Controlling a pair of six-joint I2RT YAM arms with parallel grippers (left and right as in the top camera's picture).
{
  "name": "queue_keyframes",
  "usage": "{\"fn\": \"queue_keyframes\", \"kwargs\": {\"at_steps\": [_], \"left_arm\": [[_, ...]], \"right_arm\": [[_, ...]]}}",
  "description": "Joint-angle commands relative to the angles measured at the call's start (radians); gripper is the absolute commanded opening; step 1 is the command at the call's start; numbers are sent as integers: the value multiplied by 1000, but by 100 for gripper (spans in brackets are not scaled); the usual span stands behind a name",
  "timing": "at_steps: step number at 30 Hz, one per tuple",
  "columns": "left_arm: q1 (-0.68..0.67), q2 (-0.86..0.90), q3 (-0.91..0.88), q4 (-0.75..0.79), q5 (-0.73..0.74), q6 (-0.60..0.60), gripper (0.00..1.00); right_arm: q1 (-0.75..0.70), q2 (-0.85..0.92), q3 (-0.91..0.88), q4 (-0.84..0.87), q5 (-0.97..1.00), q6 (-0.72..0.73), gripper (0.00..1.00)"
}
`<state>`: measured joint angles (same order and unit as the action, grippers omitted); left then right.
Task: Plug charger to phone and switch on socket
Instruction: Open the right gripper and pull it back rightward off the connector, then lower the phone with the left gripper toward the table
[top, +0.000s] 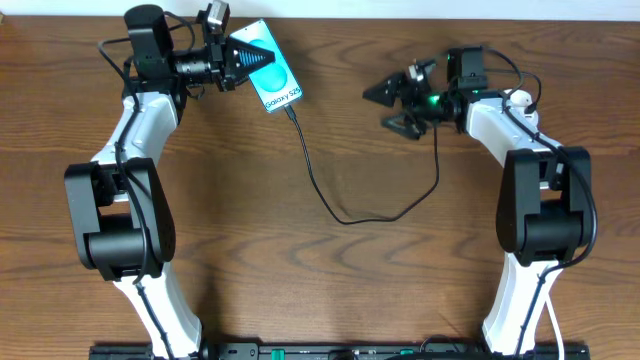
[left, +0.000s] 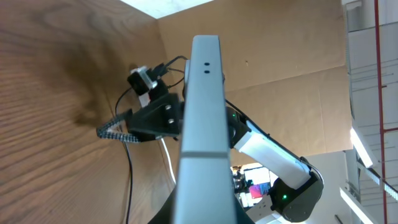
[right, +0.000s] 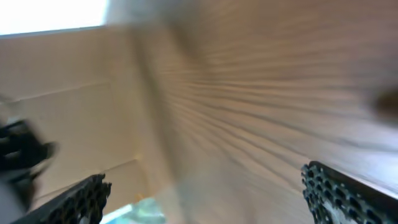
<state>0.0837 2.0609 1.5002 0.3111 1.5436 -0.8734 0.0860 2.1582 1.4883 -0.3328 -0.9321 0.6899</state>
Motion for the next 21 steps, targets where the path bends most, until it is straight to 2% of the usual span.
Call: {"fn": "queue_keyframes", "kwargs": {"at_steps": [1, 8, 21], "left_arm": [[6, -19, 7, 5, 28, 16, 7], [6, -19, 7, -55, -50, 15, 7], [6, -19, 7, -237, -309, 38, 7]], "right_arm": [[3, -105, 10, -101, 209, -129, 99], [3, -291, 10, -300, 382, -219, 99], [7, -482, 10, -441, 433, -273, 99]]}}
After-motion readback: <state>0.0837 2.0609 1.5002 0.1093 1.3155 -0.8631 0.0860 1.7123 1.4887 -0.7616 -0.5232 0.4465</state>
